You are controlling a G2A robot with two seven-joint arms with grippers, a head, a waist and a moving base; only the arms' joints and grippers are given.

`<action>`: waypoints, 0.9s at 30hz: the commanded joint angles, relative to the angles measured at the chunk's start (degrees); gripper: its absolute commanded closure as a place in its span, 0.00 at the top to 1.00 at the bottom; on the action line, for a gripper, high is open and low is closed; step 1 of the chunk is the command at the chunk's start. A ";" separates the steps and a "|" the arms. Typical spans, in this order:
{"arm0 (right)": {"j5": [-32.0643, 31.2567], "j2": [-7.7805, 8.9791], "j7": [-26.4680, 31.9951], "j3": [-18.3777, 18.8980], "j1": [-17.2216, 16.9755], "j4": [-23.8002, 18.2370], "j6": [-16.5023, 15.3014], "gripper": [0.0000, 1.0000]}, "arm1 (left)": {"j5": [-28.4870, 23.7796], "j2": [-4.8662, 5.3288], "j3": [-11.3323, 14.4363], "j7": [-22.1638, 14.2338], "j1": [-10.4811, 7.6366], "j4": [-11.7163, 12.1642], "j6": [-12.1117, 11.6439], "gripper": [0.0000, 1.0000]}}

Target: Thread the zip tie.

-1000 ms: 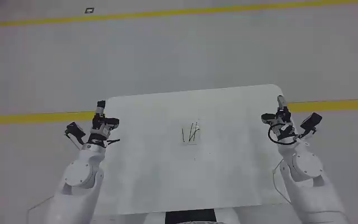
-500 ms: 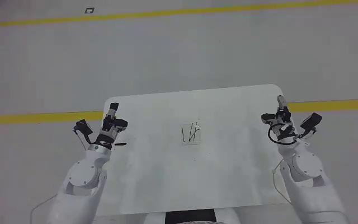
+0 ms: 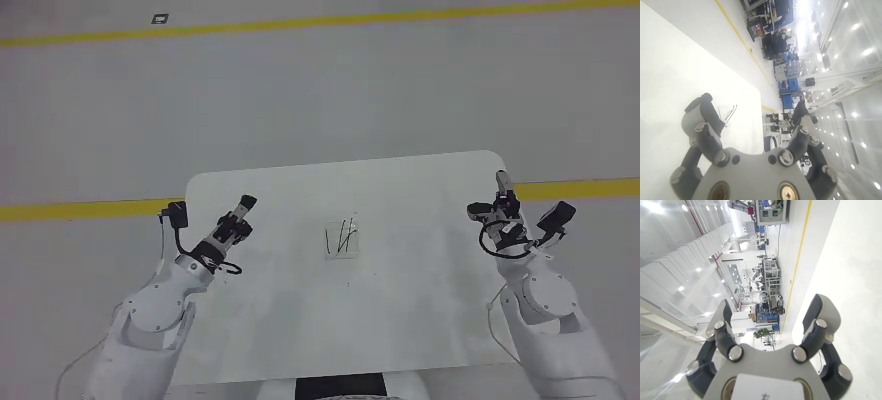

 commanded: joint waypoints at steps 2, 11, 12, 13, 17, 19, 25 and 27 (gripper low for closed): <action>0.00 0.00 0.00 0.00 0.00 0.00 0.00 1.00 | -0.01 0.00 0.00 0.01 0.00 0.00 -0.01 1.00; 0.00 0.00 0.00 0.00 0.00 0.00 0.00 1.00 | 6.38 0.23 3.66 -4.34 -3.06 -2.35 2.03 1.00; 0.00 0.00 0.00 0.00 0.00 0.00 0.00 1.00 | 8.14 0.28 4.72 -5.48 -3.85 -2.59 3.39 1.00; 0.00 0.00 0.00 0.00 0.00 0.00 0.00 1.00 | 9.51 0.31 5.54 -6.30 -4.49 -2.78 4.83 1.00; 0.00 0.00 0.00 0.00 0.00 0.00 0.00 1.00 | 14.74 0.48 8.30 -9.69 -6.39 -2.89 9.94 1.00; 0.00 0.00 0.00 0.00 0.00 0.00 0.00 1.00 | 14.74 0.48 8.30 -9.69 -6.39 -2.89 9.94 1.00; 0.00 0.00 0.00 0.00 0.00 0.00 0.00 1.00 | 14.74 0.48 8.30 -9.69 -6.39 -2.89 9.94 1.00; 0.00 0.00 0.00 0.00 0.00 0.00 0.00 1.00 | 14.74 0.48 8.30 -9.69 -6.39 -2.89 9.94 1.00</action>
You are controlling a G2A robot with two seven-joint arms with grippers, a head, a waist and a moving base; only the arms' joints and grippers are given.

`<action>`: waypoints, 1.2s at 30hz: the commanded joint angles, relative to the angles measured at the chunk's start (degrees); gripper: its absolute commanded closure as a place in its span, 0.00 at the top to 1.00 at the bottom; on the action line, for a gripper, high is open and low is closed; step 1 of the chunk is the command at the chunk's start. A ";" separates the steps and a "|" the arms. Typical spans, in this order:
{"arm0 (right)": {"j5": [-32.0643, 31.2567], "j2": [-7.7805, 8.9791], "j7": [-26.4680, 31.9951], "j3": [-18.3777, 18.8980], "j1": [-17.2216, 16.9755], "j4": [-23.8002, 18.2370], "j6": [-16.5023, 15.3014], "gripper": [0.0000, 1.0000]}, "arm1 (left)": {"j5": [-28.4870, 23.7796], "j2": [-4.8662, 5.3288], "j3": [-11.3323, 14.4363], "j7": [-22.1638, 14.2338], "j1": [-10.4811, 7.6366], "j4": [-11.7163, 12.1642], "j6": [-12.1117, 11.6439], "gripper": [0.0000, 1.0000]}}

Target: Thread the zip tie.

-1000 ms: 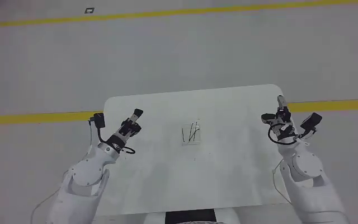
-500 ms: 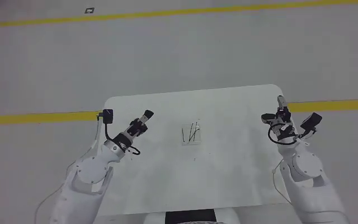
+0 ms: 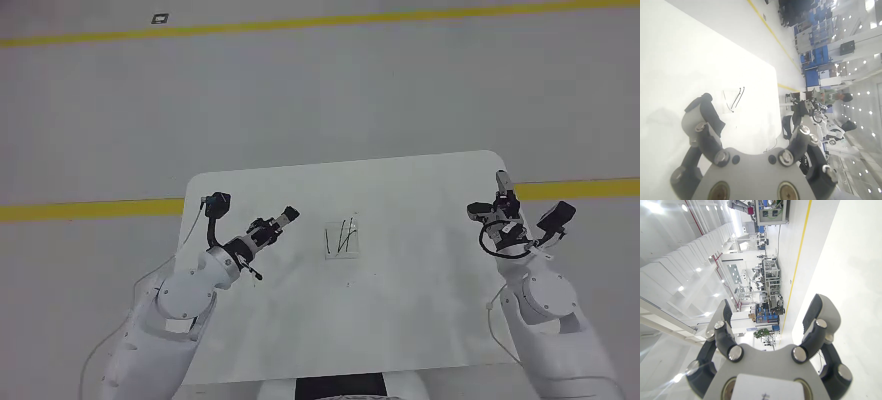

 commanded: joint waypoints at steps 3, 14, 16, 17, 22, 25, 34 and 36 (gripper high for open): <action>0.00 0.00 0.00 0.00 0.00 0.00 0.00 1.00 | 0.02 0.00 0.00 -0.01 0.00 0.00 0.01 1.00; 0.00 0.00 0.00 0.00 0.00 0.00 0.00 1.00 | 0.02 0.00 0.00 -0.01 0.00 0.00 0.01 1.00; 0.00 0.00 0.00 0.00 0.00 0.00 0.00 1.00 | 0.02 0.00 0.00 -0.01 0.00 0.00 0.01 1.00; 0.00 0.00 0.00 0.00 0.00 0.00 0.00 1.00 | 0.02 0.00 0.00 -0.01 0.00 0.00 0.01 1.00; 0.00 0.00 0.00 0.00 0.00 0.00 0.00 1.00 | 9.36 0.35 3.94 -5.50 -3.08 -1.53 5.51 1.00; 0.00 0.00 0.00 0.00 0.00 0.00 0.00 1.00 | 12.72 0.20 7.31 -7.86 -6.03 -2.00 9.21 1.00; 0.00 0.00 0.00 0.00 0.00 0.00 0.00 1.00 | 12.99 -0.89 11.63 -9.96 -11.81 5.79 9.21 1.00; 0.00 0.00 0.00 0.00 0.00 0.00 0.00 1.00 | 12.99 -0.89 11.63 -9.96 -11.81 5.79 9.21 1.00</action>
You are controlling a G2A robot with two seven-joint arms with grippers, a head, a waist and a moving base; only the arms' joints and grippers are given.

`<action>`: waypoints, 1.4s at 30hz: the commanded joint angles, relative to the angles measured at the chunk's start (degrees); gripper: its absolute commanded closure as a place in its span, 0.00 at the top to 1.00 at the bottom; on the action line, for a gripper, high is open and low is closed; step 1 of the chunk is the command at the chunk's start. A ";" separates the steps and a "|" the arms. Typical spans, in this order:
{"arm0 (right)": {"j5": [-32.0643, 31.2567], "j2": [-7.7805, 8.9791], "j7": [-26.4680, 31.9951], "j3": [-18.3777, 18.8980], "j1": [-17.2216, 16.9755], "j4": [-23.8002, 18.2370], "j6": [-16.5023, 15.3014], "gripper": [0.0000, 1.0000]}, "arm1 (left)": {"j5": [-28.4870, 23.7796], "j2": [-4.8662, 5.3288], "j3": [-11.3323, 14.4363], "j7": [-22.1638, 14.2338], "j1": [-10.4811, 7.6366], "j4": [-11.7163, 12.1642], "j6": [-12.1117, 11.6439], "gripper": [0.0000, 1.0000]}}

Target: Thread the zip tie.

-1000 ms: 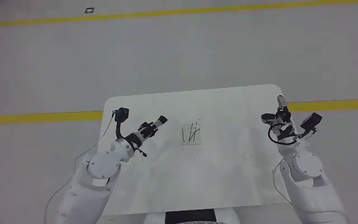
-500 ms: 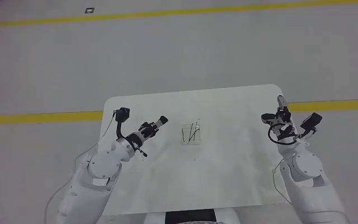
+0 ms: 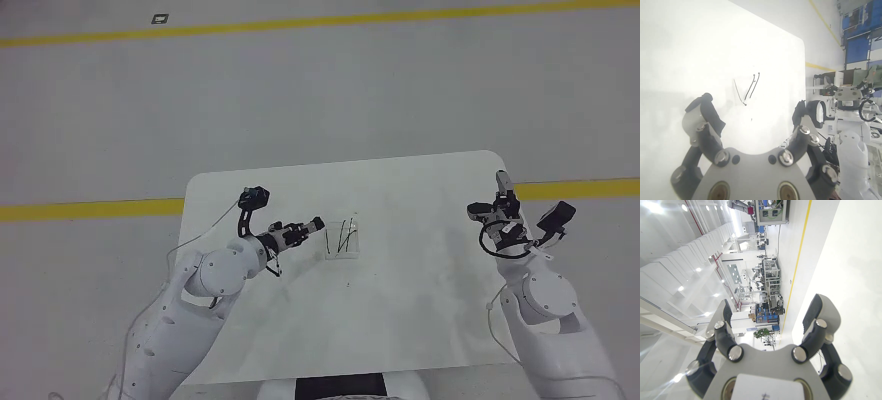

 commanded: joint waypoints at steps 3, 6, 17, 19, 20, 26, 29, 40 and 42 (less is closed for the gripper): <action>0.00 0.00 0.00 0.00 0.00 0.00 0.00 1.00 | -0.02 0.00 -0.01 -0.01 0.01 -0.02 0.00 1.00; 0.00 0.00 0.00 0.00 0.00 0.00 0.00 1.00 | 0.38 0.01 0.14 0.15 -0.12 -0.32 -0.35 1.00; 0.00 0.00 0.00 0.00 0.00 0.00 0.00 1.00 | 3.10 -0.70 8.87 -13.64 -12.43 3.84 -5.23 1.00; 0.00 0.00 0.00 0.00 0.00 0.00 0.00 1.00 | 0.89 -1.31 10.91 -15.33 -15.71 8.14 -5.88 1.00; 0.00 0.00 0.00 0.00 0.00 0.00 0.00 1.00 | -0.72 -1.62 11.71 -15.90 -16.98 9.96 -6.36 1.00; 0.00 0.00 0.00 0.00 0.00 0.00 0.00 1.00 | -0.63 -2.21 13.86 -15.26 -19.84 13.77 -6.98 1.00; 0.00 0.00 0.00 0.00 0.00 0.00 0.00 1.00 | -0.63 -2.21 13.86 -15.26 -19.84 13.77 -6.98 1.00; 0.00 0.00 0.00 0.00 0.00 0.00 0.00 1.00 | -0.63 -2.21 13.86 -15.26 -19.84 13.77 -6.98 1.00; 0.00 0.00 0.00 0.00 0.00 0.00 0.00 1.00 | -0.63 -2.21 13.86 -15.26 -19.84 13.77 -6.98 1.00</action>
